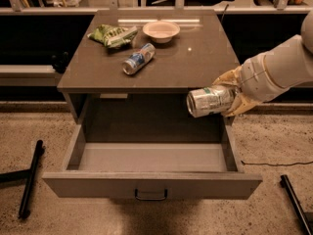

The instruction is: Pick 7up can from top drawer and place on counter

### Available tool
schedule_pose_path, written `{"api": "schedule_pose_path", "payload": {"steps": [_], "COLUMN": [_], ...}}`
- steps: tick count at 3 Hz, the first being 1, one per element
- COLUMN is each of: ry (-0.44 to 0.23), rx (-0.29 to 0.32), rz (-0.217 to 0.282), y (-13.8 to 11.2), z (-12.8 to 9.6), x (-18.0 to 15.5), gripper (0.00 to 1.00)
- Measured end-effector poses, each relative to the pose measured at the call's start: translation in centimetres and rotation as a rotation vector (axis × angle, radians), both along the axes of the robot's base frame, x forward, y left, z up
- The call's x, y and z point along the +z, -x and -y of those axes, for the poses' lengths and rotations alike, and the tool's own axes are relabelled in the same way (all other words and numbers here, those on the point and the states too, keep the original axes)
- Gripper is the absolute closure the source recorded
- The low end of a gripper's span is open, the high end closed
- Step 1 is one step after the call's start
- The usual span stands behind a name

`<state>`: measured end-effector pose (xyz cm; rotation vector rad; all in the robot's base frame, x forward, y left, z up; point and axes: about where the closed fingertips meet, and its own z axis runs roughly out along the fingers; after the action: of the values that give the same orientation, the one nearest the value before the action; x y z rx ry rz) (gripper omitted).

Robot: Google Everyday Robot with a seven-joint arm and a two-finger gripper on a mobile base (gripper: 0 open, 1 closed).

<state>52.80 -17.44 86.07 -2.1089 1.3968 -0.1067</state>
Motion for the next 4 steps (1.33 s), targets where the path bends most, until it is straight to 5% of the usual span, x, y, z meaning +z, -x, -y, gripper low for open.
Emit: {"api": "schedule_pose_path", "payload": {"steps": [1,4], "ry": [0.0,-0.081], "rx": [0.0,-0.045], "rz": [0.0,0.05], "y": [0.0,-9.5], "z": [0.0,-2.5], "x": [0.0,2.0], "gripper": [1.0,1.0]}}
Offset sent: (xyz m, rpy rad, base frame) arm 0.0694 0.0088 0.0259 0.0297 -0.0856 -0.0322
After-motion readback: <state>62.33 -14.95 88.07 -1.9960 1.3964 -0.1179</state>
